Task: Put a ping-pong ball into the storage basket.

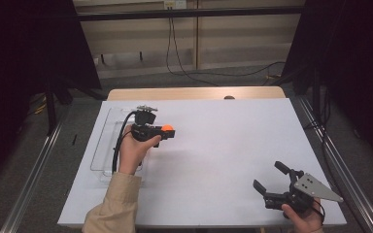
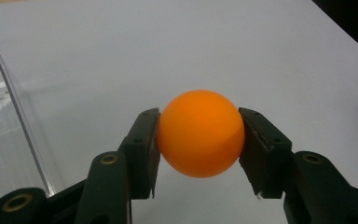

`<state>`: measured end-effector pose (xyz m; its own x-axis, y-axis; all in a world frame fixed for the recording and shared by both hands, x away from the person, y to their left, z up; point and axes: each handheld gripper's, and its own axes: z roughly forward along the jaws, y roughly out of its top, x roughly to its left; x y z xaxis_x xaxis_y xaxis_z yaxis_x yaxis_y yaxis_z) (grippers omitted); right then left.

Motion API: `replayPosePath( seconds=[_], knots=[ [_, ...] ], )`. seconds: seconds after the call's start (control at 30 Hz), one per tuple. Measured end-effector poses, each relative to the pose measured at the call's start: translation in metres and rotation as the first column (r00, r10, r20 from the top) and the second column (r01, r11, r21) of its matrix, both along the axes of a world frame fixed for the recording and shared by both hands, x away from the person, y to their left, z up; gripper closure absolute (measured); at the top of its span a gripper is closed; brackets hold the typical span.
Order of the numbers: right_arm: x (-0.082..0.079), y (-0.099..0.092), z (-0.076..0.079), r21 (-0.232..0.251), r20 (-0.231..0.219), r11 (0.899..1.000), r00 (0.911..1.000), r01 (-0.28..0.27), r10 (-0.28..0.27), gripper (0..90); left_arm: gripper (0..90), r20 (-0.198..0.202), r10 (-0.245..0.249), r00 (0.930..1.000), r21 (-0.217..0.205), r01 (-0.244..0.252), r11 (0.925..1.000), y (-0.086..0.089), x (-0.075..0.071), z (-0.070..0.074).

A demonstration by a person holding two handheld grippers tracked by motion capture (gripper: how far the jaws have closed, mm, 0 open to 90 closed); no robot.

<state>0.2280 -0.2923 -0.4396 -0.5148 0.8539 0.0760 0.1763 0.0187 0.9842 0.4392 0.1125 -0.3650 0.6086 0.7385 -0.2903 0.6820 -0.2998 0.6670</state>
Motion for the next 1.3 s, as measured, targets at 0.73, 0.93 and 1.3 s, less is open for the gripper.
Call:
replayPosePath(
  seconds=[0.73,0.93,1.3],
  knots=[
    [0.0,0.0,0.0,0.0,0.001,1.0,1.0,0.002,-0.002,2.4,51.0,0.01,0.021,0.9997,0.003,-0.021,0.9998,0.009,0.001,0.003],
    [0.0,0.0,0.0,0.0,0.001,1.0,1.0,0.001,-0.001,2.4,51.0,0.012,0.022,0.9997,0.002,-0.022,0.9998,0.012,0.001,0.003],
    [0.0,0.0,0.0,0.0,0.001,1.0,1.0,0.001,-0.001,2.4,50.9,0.015,0.027,0.9995,0.0,-0.027,0.9996,0.016,0.001,0.004]
  ],
)
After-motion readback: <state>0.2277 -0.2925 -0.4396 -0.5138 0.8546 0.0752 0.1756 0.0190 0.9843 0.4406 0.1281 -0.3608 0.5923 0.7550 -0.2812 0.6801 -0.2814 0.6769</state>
